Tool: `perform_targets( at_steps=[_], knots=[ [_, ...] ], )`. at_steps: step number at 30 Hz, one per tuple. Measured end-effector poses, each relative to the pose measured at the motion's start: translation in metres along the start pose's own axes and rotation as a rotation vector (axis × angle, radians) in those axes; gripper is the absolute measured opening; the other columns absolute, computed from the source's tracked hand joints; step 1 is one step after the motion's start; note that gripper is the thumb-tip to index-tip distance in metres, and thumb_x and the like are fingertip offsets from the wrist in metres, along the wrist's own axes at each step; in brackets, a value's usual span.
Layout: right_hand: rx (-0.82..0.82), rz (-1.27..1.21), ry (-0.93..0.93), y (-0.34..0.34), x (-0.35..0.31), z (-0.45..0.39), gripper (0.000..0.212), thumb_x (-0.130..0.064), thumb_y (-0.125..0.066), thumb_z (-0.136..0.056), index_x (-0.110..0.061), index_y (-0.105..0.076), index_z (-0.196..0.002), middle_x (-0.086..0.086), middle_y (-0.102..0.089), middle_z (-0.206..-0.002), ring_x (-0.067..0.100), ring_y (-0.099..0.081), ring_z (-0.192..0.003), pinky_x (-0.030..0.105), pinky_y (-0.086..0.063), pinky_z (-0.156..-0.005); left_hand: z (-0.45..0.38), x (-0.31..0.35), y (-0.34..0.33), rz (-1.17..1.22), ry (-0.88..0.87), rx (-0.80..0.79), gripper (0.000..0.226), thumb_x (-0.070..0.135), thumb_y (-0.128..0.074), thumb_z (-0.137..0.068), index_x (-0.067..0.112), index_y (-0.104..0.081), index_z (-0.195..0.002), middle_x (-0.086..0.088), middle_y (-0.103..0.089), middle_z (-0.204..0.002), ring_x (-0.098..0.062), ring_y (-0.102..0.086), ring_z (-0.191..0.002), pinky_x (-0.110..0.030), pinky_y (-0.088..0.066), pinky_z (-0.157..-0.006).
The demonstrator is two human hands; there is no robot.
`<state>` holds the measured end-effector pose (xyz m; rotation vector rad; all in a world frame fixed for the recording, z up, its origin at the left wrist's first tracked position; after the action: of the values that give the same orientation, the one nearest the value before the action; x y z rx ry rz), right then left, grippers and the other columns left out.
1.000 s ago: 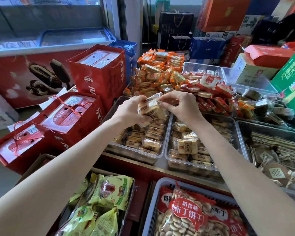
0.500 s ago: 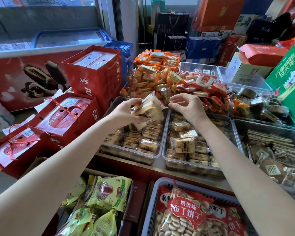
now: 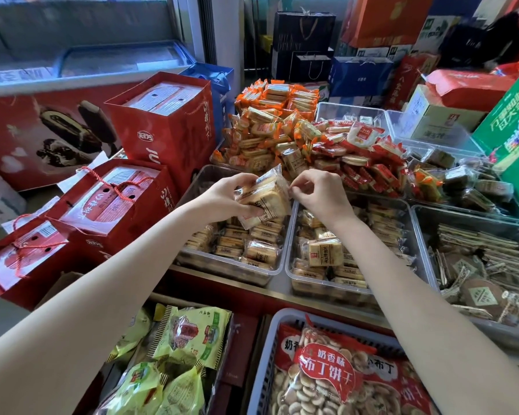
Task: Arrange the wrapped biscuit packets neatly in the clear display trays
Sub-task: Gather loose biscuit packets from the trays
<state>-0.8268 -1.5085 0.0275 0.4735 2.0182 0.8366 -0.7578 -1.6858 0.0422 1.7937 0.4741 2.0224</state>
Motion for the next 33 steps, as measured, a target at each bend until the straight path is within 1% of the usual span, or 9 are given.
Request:
perform_targets(
  at_steps=[2,7,10,14,19,22,25,29,33],
  knots=[
    [0.026,-0.165,-0.155,0.000,0.008,0.002,0.010,-0.008,-0.068,-0.083,-0.010,-0.062,-0.074,0.011,-0.069,-0.082,0.019,-0.063,-0.071,0.018,-0.053,-0.069,0.000,0.000,-0.002,0.033,0.006,-0.028,0.063,0.001,-0.072,-0.078,0.020,-0.047,-0.132,0.011,-0.056,-0.104,0.002,-0.057,-0.078,-0.003,-0.045,-0.062],
    [-0.065,-0.487,-0.358,-0.008,0.021,0.007,0.012,-0.009,-0.067,-0.084,-0.014,-0.059,-0.077,0.016,-0.070,-0.081,0.034,-0.069,-0.079,0.051,-0.056,-0.077,-0.003,0.000,0.002,-0.019,0.027,-0.103,0.058,0.003,-0.072,-0.079,0.026,-0.049,-0.127,0.012,-0.059,-0.103,-0.002,-0.059,-0.085,-0.008,-0.047,-0.072],
    [-0.213,-0.547,-0.345,0.002,0.024,0.008,0.019,-0.017,-0.070,-0.084,-0.015,-0.057,-0.097,0.014,-0.067,-0.101,0.027,-0.066,-0.095,0.040,-0.056,-0.085,-0.009,-0.006,-0.002,-0.072,0.033,-0.082,0.061,0.004,-0.072,-0.078,0.022,-0.049,-0.131,0.008,-0.058,-0.111,-0.004,-0.058,-0.090,-0.009,-0.046,-0.075],
    [-0.525,-0.393,-0.229,0.004,0.021,0.011,0.079,-0.030,-0.077,-0.076,-0.026,-0.031,-0.141,-0.001,-0.042,-0.137,0.013,-0.045,-0.121,0.023,-0.039,-0.099,-0.023,-0.005,-0.020,-0.096,0.034,-0.103,0.065,0.004,-0.073,-0.077,0.017,-0.046,-0.135,0.000,-0.058,-0.117,-0.010,-0.057,-0.096,-0.017,-0.044,-0.084],
    [-0.353,-0.272,-0.260,0.006,0.043,0.016,0.073,-0.021,-0.083,-0.070,-0.015,-0.041,-0.130,0.004,-0.056,-0.115,0.013,-0.056,-0.101,0.005,-0.042,-0.071,-0.051,-0.003,-0.045,-0.248,-0.032,-0.106,0.059,0.013,-0.077,-0.074,0.021,-0.056,-0.128,0.001,-0.062,-0.120,-0.014,-0.060,-0.102,-0.027,-0.048,-0.091],
    [-0.137,-0.108,-0.363,0.017,0.072,0.018,0.064,-0.020,-0.081,-0.073,-0.009,-0.043,-0.123,0.004,-0.053,-0.111,0.016,-0.051,-0.098,0.015,-0.039,-0.073,-0.060,-0.004,-0.038,-0.281,-0.021,0.056,0.030,0.015,-0.070,-0.082,0.016,-0.067,-0.112,0.000,-0.068,-0.103,-0.013,-0.063,-0.087,-0.024,-0.053,-0.075],
    [0.057,0.005,-0.628,0.026,0.113,0.024,0.064,-0.030,-0.079,-0.074,-0.004,-0.041,-0.119,0.012,-0.054,-0.117,0.022,-0.052,-0.099,0.027,-0.041,-0.075,-0.062,-0.019,-0.032,-0.285,0.062,0.072,0.020,0.013,-0.064,-0.087,0.012,-0.067,-0.107,-0.006,-0.071,-0.096,-0.018,-0.067,-0.089,-0.034,-0.054,-0.085],
    [0.046,-0.007,-0.883,0.008,0.142,0.040,0.072,-0.037,-0.076,-0.076,-0.003,-0.034,-0.124,0.016,-0.050,-0.126,0.028,-0.051,-0.109,0.034,-0.043,-0.079,-0.059,-0.041,-0.049,-0.414,0.117,-0.021,0.023,0.014,-0.058,-0.090,0.012,-0.064,-0.112,-0.006,-0.069,-0.103,-0.014,-0.062,-0.090,-0.016,-0.044,-0.073],
    [-0.168,0.072,-0.637,-0.019,0.130,0.041,0.073,-0.028,-0.075,-0.079,-0.009,-0.032,-0.136,0.015,-0.038,-0.133,0.030,-0.045,-0.120,0.035,-0.040,-0.093,-0.063,-0.056,-0.066,-0.458,0.151,-0.079,0.023,0.015,-0.054,-0.092,0.014,-0.062,-0.114,-0.004,-0.065,-0.111,-0.012,-0.059,-0.089,-0.018,-0.043,-0.075]
  ],
)
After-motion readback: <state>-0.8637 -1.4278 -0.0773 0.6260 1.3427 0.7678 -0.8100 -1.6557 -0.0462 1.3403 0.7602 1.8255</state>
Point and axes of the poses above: each hand's wrist, its own z-axis away from the middle knuckle, its own y-axis out of the back of the hand, x = y × z, the point moved 2 cm from there along -z, towards the middle knuckle
